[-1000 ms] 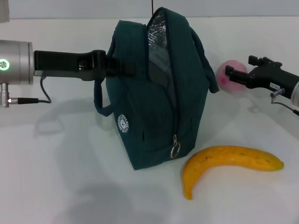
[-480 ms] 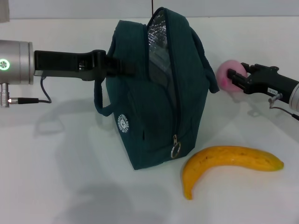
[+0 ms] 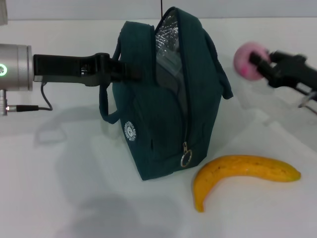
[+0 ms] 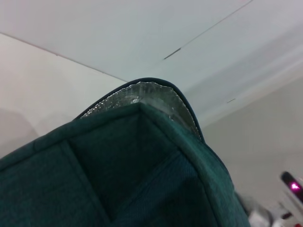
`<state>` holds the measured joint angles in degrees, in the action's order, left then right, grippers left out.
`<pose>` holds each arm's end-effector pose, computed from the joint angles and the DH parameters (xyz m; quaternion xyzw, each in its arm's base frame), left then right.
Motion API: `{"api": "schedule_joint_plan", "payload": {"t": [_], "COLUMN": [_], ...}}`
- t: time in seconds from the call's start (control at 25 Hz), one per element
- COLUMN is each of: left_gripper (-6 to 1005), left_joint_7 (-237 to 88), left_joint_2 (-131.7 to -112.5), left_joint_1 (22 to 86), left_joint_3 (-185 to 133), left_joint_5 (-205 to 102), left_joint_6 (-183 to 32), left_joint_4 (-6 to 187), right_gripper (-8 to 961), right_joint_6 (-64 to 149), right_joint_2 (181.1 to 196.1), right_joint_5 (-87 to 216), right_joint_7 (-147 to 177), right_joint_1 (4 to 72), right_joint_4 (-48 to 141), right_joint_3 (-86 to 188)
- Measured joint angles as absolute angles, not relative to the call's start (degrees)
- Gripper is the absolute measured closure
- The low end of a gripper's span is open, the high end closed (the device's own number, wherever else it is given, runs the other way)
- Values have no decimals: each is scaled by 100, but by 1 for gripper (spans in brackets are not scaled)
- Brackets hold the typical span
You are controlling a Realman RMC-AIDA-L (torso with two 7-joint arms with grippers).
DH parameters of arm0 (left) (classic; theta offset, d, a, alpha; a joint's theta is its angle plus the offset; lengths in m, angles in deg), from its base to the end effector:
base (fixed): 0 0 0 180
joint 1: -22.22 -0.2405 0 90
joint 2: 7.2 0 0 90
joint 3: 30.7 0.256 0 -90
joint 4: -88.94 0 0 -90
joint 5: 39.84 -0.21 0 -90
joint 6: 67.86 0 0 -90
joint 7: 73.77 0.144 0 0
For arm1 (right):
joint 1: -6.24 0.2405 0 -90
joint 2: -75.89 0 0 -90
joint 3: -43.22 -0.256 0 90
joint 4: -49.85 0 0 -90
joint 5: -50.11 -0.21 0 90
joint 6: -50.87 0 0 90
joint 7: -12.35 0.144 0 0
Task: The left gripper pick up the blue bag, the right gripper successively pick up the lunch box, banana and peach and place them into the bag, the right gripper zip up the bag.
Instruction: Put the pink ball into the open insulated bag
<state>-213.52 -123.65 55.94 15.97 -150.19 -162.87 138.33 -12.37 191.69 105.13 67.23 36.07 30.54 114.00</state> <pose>-0.2095 0.3535 0.0369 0.8032 0.5427 0.2451 0.0153 0.2733 0.3713 -0.0152 -0.8461 0.2390 0.3324 0.3414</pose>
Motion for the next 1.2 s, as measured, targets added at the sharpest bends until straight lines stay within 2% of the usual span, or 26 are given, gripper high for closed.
{"api": "schedule_joint_plan", "payload": {"t": [0.12, 0.28, 0.6, 0.84, 1.04, 1.2], "left_gripper": [963, 963, 963, 962, 962, 962], "left_joint_7": [-21353, -21352, -21352, -21331, -21314, -21296], "left_joint_2": [-12359, -12357, -12357, -12377, -12383, -12389], "left_joint_1": [5547, 5524, 5535, 5527, 5465, 5404], "left_joint_3": [1597, 1597, 1614, 1599, 1597, 1597], "left_joint_5": [-14981, -14966, -14703, -14612, -14617, -14654], "left_joint_6": [-16303, -16319, -16516, -16576, -16555, -16524], "left_joint_4": [13832, 13833, 13867, 13877, 13848, 13842], "right_gripper": [746, 775, 826, 865, 906, 871], "right_joint_6": [-2433, -3662, -3969, -3184, -2641, -2624], "right_joint_2": [19141, 19134, 19169, 19202, 19208, 19209], "right_joint_5": [10113, 9778, 9813, 9770, 9748, 9730], "right_joint_7": [6570, 6360, 6619, 6825, 6891, 6898], "right_joint_1": [3177, 2999, 3660, 4188, 4242, 4159], "right_joint_4": [2596, 2408, 2470, 2471, 2419, 2415], "right_joint_3": [11397, 11398, 11965, 12985, 13511, 13535]}}
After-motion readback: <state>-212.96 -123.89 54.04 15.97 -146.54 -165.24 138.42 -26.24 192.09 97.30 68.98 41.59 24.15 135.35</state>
